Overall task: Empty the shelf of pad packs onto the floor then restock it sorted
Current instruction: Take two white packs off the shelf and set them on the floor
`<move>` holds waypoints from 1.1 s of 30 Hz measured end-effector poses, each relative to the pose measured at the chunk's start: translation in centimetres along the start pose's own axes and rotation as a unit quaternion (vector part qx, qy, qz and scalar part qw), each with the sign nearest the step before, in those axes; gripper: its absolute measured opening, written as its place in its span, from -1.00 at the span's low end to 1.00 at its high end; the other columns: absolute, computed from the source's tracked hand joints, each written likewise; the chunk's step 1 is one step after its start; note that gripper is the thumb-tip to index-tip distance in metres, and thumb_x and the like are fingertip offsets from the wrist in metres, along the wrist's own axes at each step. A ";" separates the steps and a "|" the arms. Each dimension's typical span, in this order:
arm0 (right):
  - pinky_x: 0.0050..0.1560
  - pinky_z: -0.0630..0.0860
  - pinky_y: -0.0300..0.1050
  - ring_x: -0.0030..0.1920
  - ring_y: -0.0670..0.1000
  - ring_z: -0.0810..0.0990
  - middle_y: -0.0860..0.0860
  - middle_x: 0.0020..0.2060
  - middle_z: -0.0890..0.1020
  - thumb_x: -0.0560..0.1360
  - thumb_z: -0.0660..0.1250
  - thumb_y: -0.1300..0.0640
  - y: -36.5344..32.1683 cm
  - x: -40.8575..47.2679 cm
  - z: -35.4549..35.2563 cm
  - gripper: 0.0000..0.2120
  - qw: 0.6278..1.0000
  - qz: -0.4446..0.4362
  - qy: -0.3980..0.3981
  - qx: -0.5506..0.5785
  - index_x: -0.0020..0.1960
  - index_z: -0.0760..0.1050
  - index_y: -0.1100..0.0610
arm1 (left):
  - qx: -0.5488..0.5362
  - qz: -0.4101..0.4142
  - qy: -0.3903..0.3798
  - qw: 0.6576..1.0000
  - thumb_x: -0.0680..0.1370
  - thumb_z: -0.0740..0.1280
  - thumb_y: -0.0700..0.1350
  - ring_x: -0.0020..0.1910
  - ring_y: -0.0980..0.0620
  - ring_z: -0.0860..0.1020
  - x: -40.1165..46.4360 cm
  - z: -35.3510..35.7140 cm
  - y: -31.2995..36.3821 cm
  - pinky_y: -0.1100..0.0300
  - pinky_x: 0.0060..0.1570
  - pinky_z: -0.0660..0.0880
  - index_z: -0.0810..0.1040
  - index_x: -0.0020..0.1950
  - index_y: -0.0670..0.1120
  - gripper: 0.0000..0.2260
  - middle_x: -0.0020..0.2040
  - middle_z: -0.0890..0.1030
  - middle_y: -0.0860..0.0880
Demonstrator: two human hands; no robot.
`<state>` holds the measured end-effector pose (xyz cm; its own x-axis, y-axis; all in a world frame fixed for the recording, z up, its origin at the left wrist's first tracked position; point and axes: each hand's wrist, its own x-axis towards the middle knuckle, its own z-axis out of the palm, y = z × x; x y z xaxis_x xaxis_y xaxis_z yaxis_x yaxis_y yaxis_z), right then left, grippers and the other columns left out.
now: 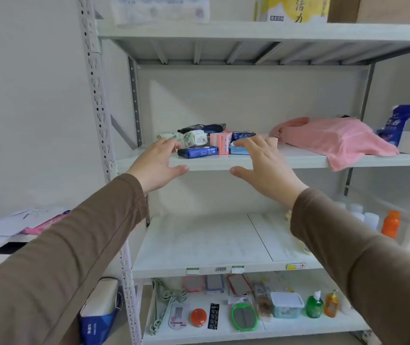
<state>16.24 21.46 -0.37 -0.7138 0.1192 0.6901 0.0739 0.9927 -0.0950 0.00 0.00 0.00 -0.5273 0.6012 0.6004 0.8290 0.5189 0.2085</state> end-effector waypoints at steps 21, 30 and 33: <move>0.31 0.33 -0.01 0.35 0.07 0.31 -0.02 0.31 0.44 0.57 0.29 -0.14 5.3 20.4 17.1 -0.49 0.999 0.023 -0.028 0.002 0.46 0.33 0.00 | 0.005 -0.019 -0.002 1.000 0.57 0.32 0.12 0.28 -0.02 0.40 18.6 8.2 -19.3 0.02 0.30 0.37 0.43 0.36 -0.07 -0.57 0.27 0.46 -0.03; 0.29 0.38 0.03 0.32 0.06 0.38 -0.02 0.32 0.46 0.58 0.22 -0.21 8.6 28.9 23.0 -0.51 0.999 -0.011 -0.033 -0.005 0.43 0.35 -0.02 | 0.038 -0.018 -0.015 0.999 0.58 0.31 0.10 0.29 -0.04 0.38 25.6 11.5 -24.7 0.00 0.30 0.36 0.41 0.38 -0.07 -0.57 0.27 0.44 -0.05; 0.25 0.41 0.00 0.26 0.05 0.41 -0.01 0.29 0.47 0.58 0.18 -0.25 9.6 31.5 24.2 -0.49 0.999 -0.040 -0.032 -0.014 0.44 0.34 -0.02 | 0.050 -0.025 -0.018 0.998 0.59 0.29 0.11 0.31 -0.03 0.37 28.0 11.9 -25.8 0.01 0.30 0.35 0.39 0.40 -0.04 -0.57 0.30 0.43 -0.04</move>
<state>-22.43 34.34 3.12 -0.7608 0.0396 0.6478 0.0338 0.9992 -0.0213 -38.35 10.72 2.23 -0.5762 0.5933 0.5621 0.7792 0.6063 0.1588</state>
